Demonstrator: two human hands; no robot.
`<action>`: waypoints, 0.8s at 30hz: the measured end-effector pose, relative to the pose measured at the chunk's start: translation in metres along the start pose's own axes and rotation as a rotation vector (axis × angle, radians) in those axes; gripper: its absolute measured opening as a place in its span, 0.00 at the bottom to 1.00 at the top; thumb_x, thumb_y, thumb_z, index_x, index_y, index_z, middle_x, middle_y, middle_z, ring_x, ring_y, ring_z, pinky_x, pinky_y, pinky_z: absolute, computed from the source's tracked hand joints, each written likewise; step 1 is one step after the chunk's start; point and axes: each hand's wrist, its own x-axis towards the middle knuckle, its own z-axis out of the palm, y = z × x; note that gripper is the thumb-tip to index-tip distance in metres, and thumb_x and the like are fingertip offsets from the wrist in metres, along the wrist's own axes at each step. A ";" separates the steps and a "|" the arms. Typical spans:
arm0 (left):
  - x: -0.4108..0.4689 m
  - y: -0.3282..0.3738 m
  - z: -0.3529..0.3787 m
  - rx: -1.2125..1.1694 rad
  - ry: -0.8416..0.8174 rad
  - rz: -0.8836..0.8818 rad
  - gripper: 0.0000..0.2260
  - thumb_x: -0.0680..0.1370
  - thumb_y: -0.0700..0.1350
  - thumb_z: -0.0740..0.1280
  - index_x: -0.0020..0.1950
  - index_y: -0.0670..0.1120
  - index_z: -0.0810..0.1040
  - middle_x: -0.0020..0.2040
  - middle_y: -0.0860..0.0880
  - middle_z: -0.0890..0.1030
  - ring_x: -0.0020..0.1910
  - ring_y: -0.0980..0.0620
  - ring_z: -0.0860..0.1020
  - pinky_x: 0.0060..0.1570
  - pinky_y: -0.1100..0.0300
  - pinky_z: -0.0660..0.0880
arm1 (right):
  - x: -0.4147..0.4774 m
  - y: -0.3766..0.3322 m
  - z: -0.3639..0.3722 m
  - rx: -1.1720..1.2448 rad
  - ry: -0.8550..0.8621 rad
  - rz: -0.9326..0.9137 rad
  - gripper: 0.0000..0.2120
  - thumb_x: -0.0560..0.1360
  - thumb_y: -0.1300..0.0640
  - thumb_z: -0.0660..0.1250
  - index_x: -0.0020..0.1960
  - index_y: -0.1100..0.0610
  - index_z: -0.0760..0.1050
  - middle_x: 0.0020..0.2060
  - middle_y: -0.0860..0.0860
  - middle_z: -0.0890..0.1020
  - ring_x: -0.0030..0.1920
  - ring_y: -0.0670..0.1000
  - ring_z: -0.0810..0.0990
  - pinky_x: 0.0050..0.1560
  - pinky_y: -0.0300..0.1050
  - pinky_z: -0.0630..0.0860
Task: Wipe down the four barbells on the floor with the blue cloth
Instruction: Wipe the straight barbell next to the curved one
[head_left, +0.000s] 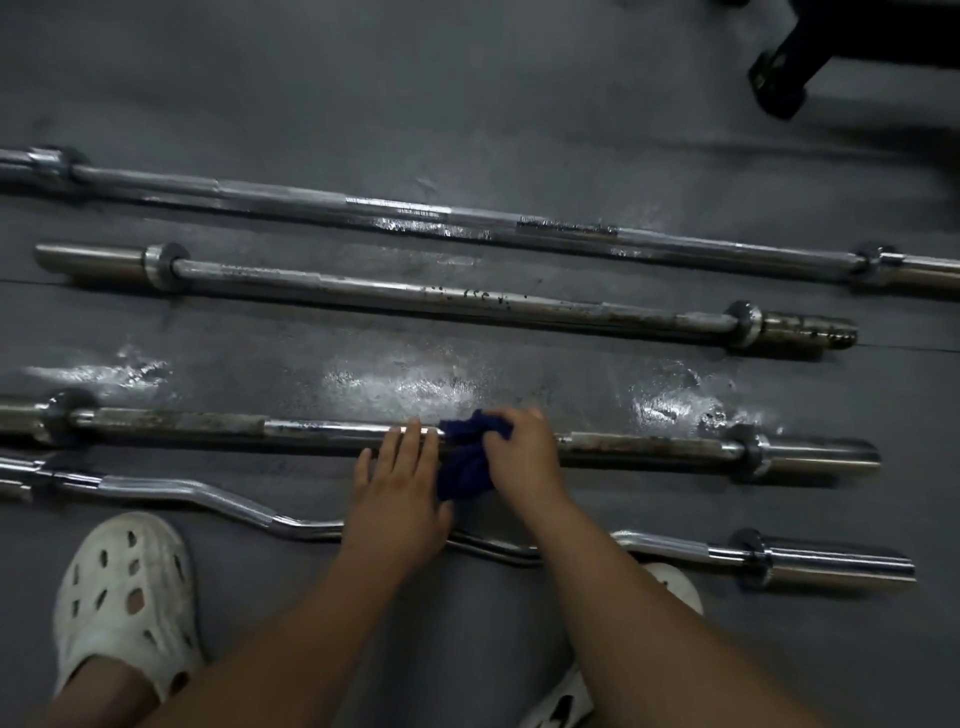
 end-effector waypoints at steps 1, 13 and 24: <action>-0.003 0.001 -0.006 -0.012 0.030 0.000 0.39 0.72 0.57 0.69 0.79 0.45 0.60 0.80 0.44 0.58 0.78 0.42 0.58 0.73 0.40 0.58 | -0.001 -0.005 -0.008 0.064 0.069 0.024 0.15 0.75 0.66 0.62 0.56 0.56 0.81 0.55 0.53 0.74 0.48 0.48 0.75 0.47 0.29 0.68; -0.034 0.062 -0.123 0.036 0.202 0.078 0.37 0.81 0.57 0.58 0.81 0.47 0.38 0.81 0.45 0.39 0.80 0.45 0.41 0.77 0.45 0.44 | -0.061 -0.042 -0.117 0.131 0.340 0.111 0.13 0.76 0.64 0.60 0.51 0.50 0.79 0.55 0.57 0.78 0.47 0.55 0.79 0.52 0.52 0.80; -0.048 0.090 -0.094 -0.160 0.122 -0.007 0.38 0.79 0.56 0.60 0.81 0.46 0.43 0.82 0.45 0.43 0.80 0.44 0.45 0.77 0.44 0.48 | -0.079 -0.051 -0.164 0.037 0.433 0.079 0.12 0.78 0.66 0.57 0.50 0.52 0.74 0.55 0.51 0.68 0.45 0.52 0.74 0.51 0.49 0.76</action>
